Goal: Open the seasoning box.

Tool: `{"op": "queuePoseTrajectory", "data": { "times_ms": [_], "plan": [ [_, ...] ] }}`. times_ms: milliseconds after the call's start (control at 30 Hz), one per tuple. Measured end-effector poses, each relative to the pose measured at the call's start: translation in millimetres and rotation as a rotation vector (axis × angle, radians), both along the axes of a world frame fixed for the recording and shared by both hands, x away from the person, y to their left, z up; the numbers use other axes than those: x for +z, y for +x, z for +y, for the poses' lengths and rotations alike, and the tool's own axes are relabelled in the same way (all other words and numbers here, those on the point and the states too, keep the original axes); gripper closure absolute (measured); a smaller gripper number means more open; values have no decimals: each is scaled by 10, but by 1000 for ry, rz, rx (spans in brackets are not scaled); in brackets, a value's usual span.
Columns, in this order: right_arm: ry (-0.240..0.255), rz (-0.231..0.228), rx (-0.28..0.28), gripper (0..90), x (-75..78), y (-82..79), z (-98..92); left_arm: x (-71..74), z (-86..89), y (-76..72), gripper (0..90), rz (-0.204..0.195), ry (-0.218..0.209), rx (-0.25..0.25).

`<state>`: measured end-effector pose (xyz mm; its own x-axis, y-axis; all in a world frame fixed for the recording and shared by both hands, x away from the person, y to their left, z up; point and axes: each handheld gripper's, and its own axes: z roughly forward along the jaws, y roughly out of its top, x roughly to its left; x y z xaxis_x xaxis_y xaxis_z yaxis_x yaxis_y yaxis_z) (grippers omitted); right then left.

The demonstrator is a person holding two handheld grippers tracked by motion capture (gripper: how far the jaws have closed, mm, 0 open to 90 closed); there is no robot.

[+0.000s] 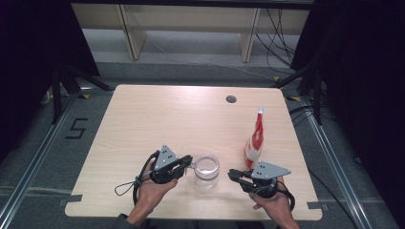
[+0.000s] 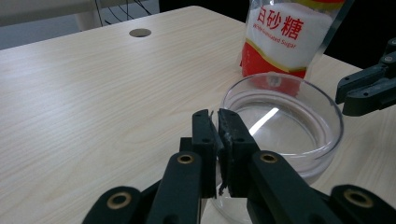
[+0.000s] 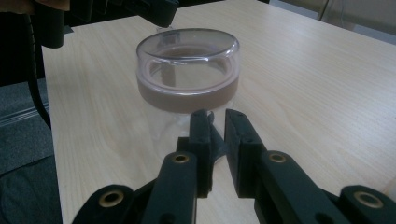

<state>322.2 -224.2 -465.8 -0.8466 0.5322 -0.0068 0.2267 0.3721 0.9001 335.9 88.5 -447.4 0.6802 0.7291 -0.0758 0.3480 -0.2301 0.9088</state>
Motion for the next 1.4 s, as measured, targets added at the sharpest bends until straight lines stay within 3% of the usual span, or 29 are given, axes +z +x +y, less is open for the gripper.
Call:
{"op": "queuePoseTrajectory", "data": {
  "times_ms": [67, 100, 233, 600, 633, 1100, 1400],
  "plan": [
    [-3, 15, 2, 826, 6, -5, 15, -2, 1, -1, 849, -4, 3, 1],
    [7, -8, 0, 830, 2, 3, 27, -2, 4, 2, 849, -3, 2, -1],
    [5, -15, 2, 837, 2, 7, 65, -5, 5, -2, 849, -7, 4, -1],
    [3, -8, 39, 843, -6, 36, 89, -14, 13, -1, 849, -13, -2, -5],
    [-7, -13, 20, 844, 0, 28, 85, -15, 18, 2, 850, -12, -3, -7],
    [-8, -22, 22, 861, -4, 39, 118, -21, 23, -3, 850, -8, -9, -1],
    [-19, -2, 17, 866, 3, 35, 132, -31, 30, 3, 850, -12, -24, -17]
  ]
}}
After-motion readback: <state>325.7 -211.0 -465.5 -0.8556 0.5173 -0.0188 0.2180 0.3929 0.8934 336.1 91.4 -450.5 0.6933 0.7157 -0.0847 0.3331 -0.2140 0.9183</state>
